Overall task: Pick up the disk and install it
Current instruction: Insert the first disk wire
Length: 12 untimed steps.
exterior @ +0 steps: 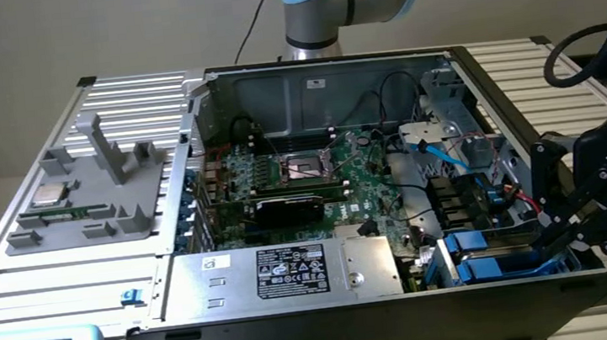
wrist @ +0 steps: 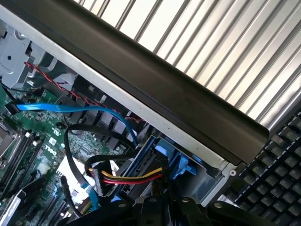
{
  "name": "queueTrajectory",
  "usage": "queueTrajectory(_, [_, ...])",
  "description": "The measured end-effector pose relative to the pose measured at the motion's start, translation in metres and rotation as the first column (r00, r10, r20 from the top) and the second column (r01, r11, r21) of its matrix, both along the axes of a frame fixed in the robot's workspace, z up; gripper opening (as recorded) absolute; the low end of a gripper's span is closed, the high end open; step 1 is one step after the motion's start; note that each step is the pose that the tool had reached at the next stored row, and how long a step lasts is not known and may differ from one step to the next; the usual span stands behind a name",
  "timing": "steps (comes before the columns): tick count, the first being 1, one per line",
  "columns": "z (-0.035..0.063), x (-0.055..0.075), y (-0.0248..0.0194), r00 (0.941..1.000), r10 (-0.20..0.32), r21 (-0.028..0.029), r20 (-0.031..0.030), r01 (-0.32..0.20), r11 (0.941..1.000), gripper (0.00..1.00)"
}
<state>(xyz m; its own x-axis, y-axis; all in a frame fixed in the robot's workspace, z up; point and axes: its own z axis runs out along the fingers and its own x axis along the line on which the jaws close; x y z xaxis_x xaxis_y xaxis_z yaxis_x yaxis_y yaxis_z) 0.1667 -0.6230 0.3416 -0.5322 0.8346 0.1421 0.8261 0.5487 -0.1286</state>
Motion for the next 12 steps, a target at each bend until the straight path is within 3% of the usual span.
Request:
queueTrajectory(8, [-0.0004, -0.0025, 0.0036, 1.0, -0.008, -0.0059, 0.0, 0.008, 1.0, 0.16])
queueTrajectory(12, [-0.0005, -0.0041, 0.0077, 1.0, -0.008, -0.0088, 0.0, 0.008, 0.9999, 0.16])
